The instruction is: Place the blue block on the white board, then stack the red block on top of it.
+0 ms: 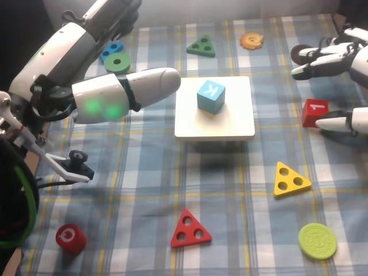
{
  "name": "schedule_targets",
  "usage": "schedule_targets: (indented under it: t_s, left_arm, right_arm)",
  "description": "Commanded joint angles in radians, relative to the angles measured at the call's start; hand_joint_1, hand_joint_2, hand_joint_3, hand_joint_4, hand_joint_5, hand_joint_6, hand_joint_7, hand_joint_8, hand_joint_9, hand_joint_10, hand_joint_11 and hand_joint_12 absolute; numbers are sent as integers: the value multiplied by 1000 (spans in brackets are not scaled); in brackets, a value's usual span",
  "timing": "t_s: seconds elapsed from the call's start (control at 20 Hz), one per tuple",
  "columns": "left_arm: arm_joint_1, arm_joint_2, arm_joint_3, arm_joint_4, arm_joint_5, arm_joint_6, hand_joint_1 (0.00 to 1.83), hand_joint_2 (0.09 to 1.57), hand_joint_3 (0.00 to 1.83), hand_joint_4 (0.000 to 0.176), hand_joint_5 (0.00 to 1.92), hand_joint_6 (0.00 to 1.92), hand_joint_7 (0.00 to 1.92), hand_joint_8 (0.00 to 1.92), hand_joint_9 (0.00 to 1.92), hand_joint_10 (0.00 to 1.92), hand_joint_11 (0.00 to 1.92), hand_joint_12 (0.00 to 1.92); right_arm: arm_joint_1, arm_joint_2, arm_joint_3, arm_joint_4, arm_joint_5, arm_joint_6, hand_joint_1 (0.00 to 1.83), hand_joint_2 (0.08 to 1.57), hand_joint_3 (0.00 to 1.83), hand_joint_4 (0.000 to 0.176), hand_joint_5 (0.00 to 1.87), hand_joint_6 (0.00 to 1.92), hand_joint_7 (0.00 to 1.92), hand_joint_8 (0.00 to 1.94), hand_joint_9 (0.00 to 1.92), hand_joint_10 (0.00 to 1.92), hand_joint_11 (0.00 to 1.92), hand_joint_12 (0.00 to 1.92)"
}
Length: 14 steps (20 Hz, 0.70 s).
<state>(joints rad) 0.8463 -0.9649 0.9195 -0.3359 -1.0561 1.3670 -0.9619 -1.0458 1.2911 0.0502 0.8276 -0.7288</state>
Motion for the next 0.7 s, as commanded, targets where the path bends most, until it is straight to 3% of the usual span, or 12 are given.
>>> schedule_targets:
  t_s: [0.0, 0.15, 0.25, 0.35, 0.4, 0.55, 0.65]
  left_arm:
    - [-3, 4, -3, 21, -120, -12, 644, 926, 2, 176, 0, 0, 42, 1, 35, 2, 0, 179]
    - [1, 5, -3, 21, -122, -19, 689, 903, 0, 176, 5, 1, 11, 1, 0, 0, 0, 58]
    - [12, 14, -4, 24, -135, -47, 724, 902, 0, 176, 0, 0, 0, 0, 0, 0, 0, 1]
    - [31, 29, -8, 30, -154, -88, 708, 898, 0, 176, 0, 0, 0, 0, 0, 0, 0, 0]
    - [98, 88, -28, 75, -211, -211, 691, 894, 0, 176, 0, 0, 0, 0, 0, 0, 0, 0]
    - [154, 134, -56, 91, -256, -265, 627, 884, 0, 176, 0, 0, 13, 4, 0, 0, 43, 20]
    - [194, 158, -69, 94, -283, -298, 617, 886, 0, 176, 0, 0, 16, 3, 7, 3, 37, 18]
  right_arm:
    - [19, -9, 0, 0, 104, 3, 954, 1003, 2, 16, 606, 8, 420, 8, 451, 11, 21, 1109]
    - [19, -12, 4, 1, 93, 2, 935, 1012, 3, 36, 620, 2, 433, 3, 451, 5, 14, 1151]
    - [19, -13, 7, 3, 81, 0, 922, 1016, 3, 36, 625, 2, 434, 2, 447, 2, 0, 1131]
    - [19, -14, 12, 7, 70, 0, 909, 1021, 3, 47, 626, 1, 433, 0, 457, 5, 0, 1146]
    - [19, -26, 28, 19, 53, 0, 915, 1017, 0, 48, 635, 4, 439, 3, 465, 7, 5, 1149]
    - [21, -31, 31, 21, 48, 0, 914, 1017, 0, 54, 648, 7, 449, 6, 471, 8, 15, 1154]
    - [21, -32, 34, 24, 45, 0, 912, 1013, 0, 49, 667, 11, 467, 10, 492, 15, 34, 1158]
